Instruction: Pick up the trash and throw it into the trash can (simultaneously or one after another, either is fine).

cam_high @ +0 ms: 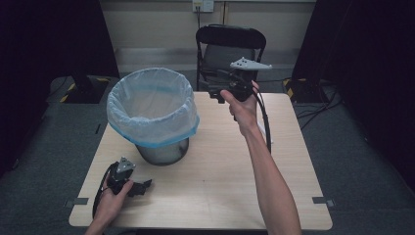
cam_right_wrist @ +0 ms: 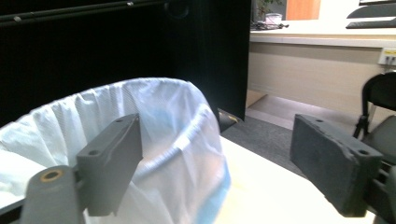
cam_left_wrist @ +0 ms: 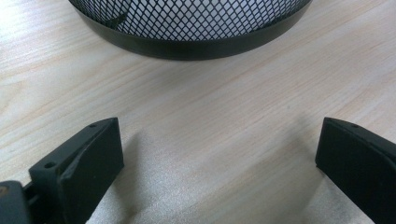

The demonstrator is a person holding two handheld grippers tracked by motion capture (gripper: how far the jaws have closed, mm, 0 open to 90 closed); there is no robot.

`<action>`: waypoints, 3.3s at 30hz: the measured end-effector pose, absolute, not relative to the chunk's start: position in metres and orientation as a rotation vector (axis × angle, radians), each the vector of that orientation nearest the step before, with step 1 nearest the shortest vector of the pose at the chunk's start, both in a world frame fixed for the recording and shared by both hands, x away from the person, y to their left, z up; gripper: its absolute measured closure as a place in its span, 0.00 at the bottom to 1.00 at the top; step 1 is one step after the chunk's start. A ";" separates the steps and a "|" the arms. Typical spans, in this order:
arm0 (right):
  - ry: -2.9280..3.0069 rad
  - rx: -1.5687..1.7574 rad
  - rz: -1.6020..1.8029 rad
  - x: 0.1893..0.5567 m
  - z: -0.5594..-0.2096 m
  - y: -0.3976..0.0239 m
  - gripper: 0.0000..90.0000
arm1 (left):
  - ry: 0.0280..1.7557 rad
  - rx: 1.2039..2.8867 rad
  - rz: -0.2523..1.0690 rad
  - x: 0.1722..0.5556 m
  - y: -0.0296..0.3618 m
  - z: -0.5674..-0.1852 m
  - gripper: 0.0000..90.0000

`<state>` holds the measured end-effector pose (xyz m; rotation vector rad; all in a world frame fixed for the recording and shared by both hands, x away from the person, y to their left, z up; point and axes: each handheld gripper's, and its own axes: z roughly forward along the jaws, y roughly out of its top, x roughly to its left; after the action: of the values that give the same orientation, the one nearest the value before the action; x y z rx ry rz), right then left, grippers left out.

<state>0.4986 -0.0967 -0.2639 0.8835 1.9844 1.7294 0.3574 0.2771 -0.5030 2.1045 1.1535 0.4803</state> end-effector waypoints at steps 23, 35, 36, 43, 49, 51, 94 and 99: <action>2.098 1.138 1.460 0.508 -0.339 -0.183 0.31 | 1.154 2.104 0.480 0.357 0.277 -0.503 0.00; 2.137 1.285 1.308 0.522 -0.389 -0.223 0.46 | 1.154 2.104 0.480 0.357 0.277 -0.503 0.00; 2.142 1.285 1.298 0.523 -0.394 -0.225 0.49 | 1.154 2.104 0.480 0.357 0.277 -0.503 0.00; 2.134 1.353 1.146 0.525 -0.418 -0.248 0.55 | 1.154 2.104 0.480 0.357 0.277 -0.503 0.00; 2.172 1.480 1.045 0.525 -0.443 -0.272 0.56 | 1.154 2.103 0.480 0.357 0.277 -0.503 0.00; 2.177 1.497 1.051 0.523 -0.452 -0.278 0.58 | 1.154 2.104 0.480 0.357 0.277 -0.503 0.00; 2.107 1.501 0.987 0.495 -0.484 -0.278 0.90 | 1.155 2.103 0.481 0.357 0.277 -0.503 0.00; 2.103 1.487 1.011 0.489 -0.480 -0.275 0.90 | 1.155 2.103 0.481 0.357 0.277 -0.503 0.00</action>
<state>0.4887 -0.2751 -0.4797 1.4866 2.1035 1.0115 0.3573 0.2772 -0.5030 2.1033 1.1548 0.4813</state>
